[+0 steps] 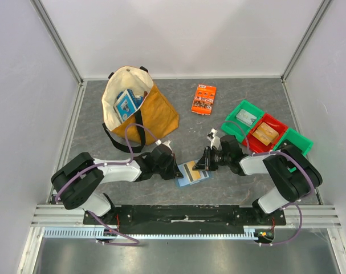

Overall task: Take the credit cards out of the card holder
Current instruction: Remove the credit card from the card holder.

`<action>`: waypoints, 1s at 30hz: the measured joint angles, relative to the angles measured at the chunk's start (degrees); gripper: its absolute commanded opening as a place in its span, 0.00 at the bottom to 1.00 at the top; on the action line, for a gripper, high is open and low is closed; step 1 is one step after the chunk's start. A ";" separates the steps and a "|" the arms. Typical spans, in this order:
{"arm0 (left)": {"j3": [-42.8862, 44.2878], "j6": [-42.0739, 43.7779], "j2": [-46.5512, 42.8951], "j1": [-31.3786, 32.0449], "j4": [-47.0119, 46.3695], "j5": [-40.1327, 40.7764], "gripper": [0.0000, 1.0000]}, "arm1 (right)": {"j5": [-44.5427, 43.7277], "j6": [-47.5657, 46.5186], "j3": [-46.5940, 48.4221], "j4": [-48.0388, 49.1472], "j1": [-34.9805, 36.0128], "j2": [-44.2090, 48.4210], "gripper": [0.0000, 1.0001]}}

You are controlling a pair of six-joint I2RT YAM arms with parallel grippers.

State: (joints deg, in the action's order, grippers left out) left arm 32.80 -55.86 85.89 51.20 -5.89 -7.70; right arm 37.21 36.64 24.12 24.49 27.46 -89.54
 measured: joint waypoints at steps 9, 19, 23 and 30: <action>0.02 0.07 -0.44 0.07 0.33 -0.09 0.07 | -0.02 -0.92 0.02 -1.05 0.00 0.20 0.15; 4.09 1.88 -0.02 0.76 1.44 -0.44 0.06 | 0.85 -0.85 0.02 -0.13 -0.22 -0.50 0.13; 5.64 2.36 2.82 0.92 1.29 -0.44 0.02 | 1.01 -0.85 0.02 0.11 -0.24 -0.74 0.13; 5.62 2.14 5.33 0.92 1.05 -1.31 0.02 | 2.03 -0.90 0.02 0.28 -0.90 -1.07 0.16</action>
State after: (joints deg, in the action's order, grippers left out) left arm 38.41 -53.71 91.22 52.12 -4.84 -9.02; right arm 39.24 35.75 24.14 24.77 26.57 -90.61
